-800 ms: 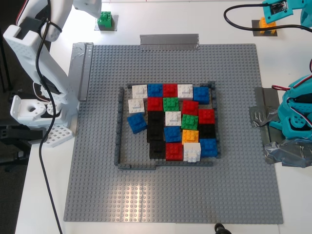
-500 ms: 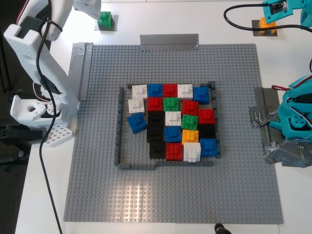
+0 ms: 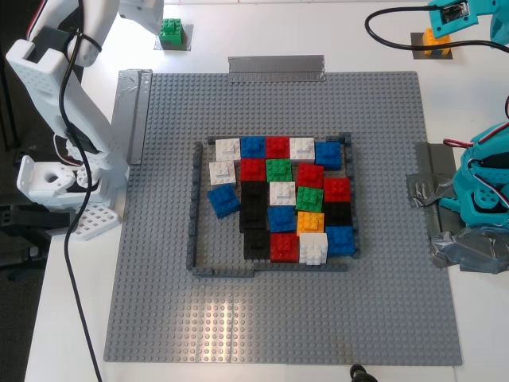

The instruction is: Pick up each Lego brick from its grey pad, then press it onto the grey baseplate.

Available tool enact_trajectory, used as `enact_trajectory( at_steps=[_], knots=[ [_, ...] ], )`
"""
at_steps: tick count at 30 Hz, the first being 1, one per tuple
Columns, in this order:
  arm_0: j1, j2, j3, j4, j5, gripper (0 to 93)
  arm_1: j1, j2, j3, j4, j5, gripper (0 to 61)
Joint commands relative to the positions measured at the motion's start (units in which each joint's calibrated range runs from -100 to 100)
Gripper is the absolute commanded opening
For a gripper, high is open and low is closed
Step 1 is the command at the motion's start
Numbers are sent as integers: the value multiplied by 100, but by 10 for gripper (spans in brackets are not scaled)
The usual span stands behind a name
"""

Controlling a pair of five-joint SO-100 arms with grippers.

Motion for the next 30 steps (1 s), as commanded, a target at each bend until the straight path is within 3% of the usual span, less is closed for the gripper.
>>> enact_trajectory(
  at_steps=[1,9,19,30],
  knots=[
    [18,-37,0,70,18,0,-24,-136,-477,71,59,2],
    [18,-45,9,70,42,0,-16,-248,-405,209,107,2],
    [18,-63,-9,70,47,0,56,-1080,633,38,137,2],
    [90,-63,-55,70,8,0,-161,-1243,399,339,39,2]
  ],
)
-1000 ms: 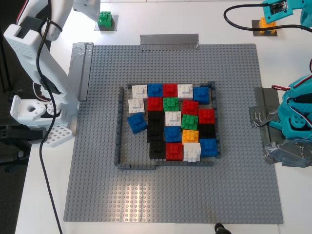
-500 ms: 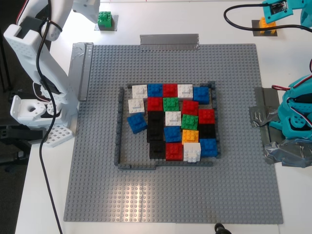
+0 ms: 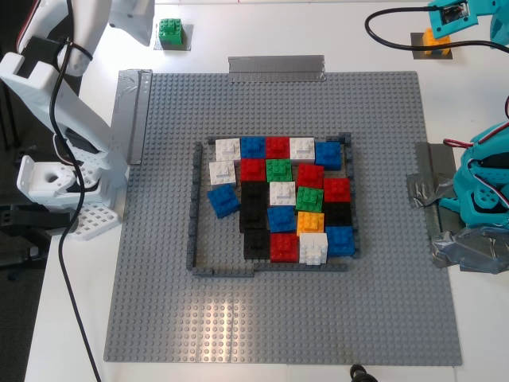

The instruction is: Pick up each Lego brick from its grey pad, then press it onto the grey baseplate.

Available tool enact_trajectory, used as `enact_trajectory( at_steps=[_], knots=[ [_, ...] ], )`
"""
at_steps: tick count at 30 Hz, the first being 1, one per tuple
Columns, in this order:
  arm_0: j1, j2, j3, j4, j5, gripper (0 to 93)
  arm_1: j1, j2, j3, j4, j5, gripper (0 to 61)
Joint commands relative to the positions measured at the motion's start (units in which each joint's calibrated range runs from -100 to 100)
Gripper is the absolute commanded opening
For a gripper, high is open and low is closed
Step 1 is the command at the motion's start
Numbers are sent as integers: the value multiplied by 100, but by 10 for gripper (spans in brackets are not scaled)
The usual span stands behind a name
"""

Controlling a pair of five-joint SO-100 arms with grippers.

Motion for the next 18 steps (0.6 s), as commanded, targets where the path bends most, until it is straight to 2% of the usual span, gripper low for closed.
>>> enact_trajectory(
  at_steps=[1,9,16,18],
  knots=[
    [141,-71,-92,70,8,0,-29,-518,-343,26,-68,2],
    [279,66,70,-4,42,0,87,-510,-361,-137,68,2],
    [47,899,-191,-1143,8,0,66,624,-2239,278,166,2],
    [18,1182,-381,-1159,-2,34,37,632,-2194,18,210,2]
  ],
)
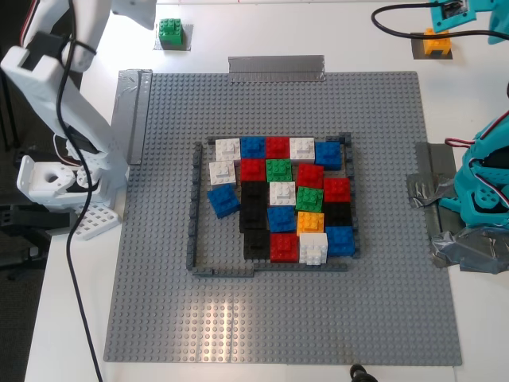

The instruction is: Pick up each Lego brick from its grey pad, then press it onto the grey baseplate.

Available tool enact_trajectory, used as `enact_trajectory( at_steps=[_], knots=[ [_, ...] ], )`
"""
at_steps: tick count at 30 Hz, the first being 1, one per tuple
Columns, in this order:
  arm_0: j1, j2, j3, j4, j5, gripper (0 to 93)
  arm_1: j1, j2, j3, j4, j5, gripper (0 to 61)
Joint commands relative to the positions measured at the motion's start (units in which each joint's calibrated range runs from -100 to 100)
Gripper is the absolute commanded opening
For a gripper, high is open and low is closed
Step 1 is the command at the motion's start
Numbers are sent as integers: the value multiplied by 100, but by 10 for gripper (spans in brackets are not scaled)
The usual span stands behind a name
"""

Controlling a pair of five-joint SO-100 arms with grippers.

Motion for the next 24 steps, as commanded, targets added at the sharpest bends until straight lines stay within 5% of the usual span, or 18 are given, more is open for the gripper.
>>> enact_trajectory(
  at_steps=[1,7,14,24],
  knots=[
    [-93,364,-510,-142,-37,75,-92,96,-837,-208,146,2],
    [-101,1093,-1214,-174,-242,247,-216,96,-341,-1087,19,11],
    [-275,1900,-2018,-557,-448,251,-433,723,-196,-1388,83,220],
    [-536,2544,-2487,-809,-443,246,-724,1667,-359,-1949,-25,257]
  ],
)
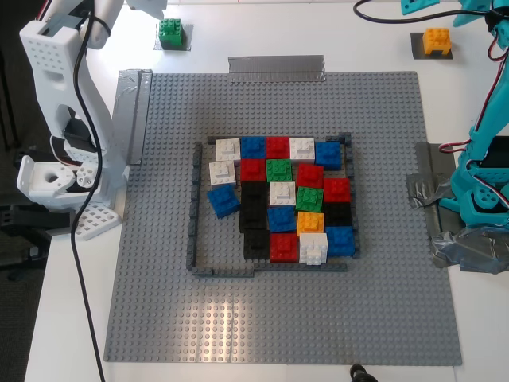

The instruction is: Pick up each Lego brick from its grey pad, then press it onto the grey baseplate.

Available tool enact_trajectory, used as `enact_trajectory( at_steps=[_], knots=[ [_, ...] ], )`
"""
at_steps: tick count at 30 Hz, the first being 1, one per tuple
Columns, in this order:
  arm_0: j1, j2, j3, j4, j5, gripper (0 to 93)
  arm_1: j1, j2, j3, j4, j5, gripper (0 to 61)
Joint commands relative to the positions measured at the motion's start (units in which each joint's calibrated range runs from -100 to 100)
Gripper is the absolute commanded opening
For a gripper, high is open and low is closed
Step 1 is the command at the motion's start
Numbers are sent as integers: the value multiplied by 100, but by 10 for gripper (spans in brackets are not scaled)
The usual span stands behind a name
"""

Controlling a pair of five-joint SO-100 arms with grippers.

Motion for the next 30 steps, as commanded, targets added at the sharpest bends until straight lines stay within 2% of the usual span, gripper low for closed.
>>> enact_trajectory(
  at_steps=[1,15,20,30],
  knots=[
    [-55,102,-321,-44,-9,246,-185,216,-448,-171,-49,257],
    [-41,583,-321,-125,50,244,-214,1031,-801,-611,137,236],
    [-12,729,-321,-320,45,169,-178,1151,-828,-773,166,239],
    [-4,823,-321,-499,11,167,-142,1357,-900,-969,210,241]
  ],
)
